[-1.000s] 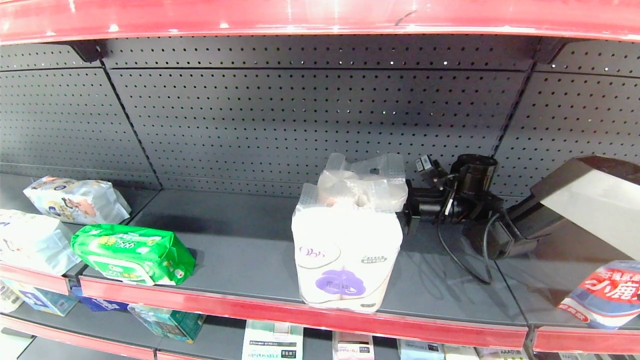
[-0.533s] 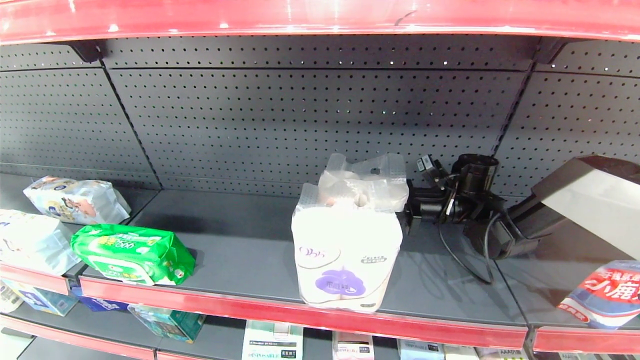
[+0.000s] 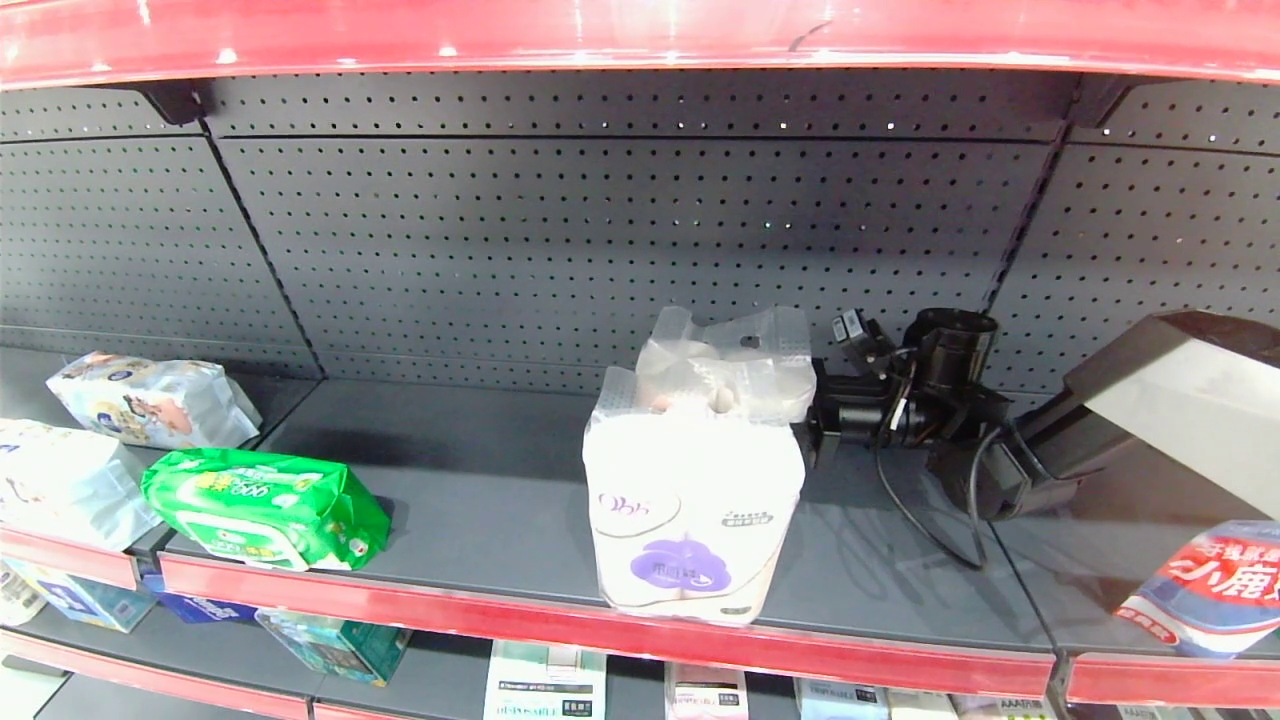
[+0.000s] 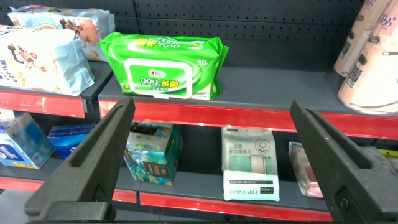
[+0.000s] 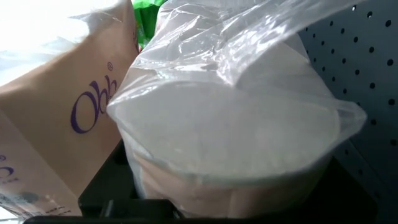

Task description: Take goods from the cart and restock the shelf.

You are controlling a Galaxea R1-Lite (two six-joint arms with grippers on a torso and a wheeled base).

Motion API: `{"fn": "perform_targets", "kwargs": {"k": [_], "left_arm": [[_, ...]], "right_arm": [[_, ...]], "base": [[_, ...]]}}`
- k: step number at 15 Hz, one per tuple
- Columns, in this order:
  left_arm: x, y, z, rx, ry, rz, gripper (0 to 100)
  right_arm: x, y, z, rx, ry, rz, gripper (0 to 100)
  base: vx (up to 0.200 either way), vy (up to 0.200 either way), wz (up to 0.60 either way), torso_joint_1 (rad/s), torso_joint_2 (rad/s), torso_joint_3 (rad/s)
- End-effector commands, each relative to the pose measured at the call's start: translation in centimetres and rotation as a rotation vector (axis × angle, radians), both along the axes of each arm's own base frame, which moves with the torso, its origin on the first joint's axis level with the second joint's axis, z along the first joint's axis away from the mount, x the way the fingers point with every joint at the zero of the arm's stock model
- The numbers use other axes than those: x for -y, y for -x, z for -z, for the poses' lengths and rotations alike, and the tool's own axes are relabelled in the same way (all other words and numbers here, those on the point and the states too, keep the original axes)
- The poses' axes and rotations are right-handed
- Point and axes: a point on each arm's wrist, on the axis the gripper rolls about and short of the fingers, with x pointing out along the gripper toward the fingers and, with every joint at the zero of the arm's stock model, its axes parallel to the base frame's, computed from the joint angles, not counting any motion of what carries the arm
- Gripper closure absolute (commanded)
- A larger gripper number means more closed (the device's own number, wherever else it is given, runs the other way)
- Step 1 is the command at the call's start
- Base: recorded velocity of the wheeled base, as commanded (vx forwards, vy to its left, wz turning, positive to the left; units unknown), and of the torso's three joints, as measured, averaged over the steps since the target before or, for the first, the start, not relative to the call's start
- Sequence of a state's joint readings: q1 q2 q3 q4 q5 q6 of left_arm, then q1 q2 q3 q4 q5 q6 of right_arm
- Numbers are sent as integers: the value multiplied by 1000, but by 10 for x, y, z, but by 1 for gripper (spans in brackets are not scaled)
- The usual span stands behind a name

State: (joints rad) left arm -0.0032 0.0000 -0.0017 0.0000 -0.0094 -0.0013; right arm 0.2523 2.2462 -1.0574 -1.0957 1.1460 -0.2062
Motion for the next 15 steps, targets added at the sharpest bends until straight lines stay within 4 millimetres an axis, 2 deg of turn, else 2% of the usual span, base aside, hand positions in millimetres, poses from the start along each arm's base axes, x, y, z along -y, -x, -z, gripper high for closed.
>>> {"fn": "perform_targets", "kwargs": {"k": [1,4,5,10,15], "left_arm": [[0,0,0,0,0,0,0],[0,0,0,0,0,0,0],[0,0,0,0,0,1,0],[0,0,0,0,0,1,0],[0,0,0,0,0,1,0]], "right_arm": [[-2,1,-1,0,0,-4,100],[-3,1,-3,7,1,30,100],[-4,2,-2,6,4,33,0],[-2,6,-9,12,-1,36,0],[7,19,-11,-17,12,94,0]], "base": [[0,0,0,0,0,0],[0,0,0,0,0,0],[0,0,0,0,0,0],[0,0,0,0,0,0],[0,0,0,0,0,0]]}}
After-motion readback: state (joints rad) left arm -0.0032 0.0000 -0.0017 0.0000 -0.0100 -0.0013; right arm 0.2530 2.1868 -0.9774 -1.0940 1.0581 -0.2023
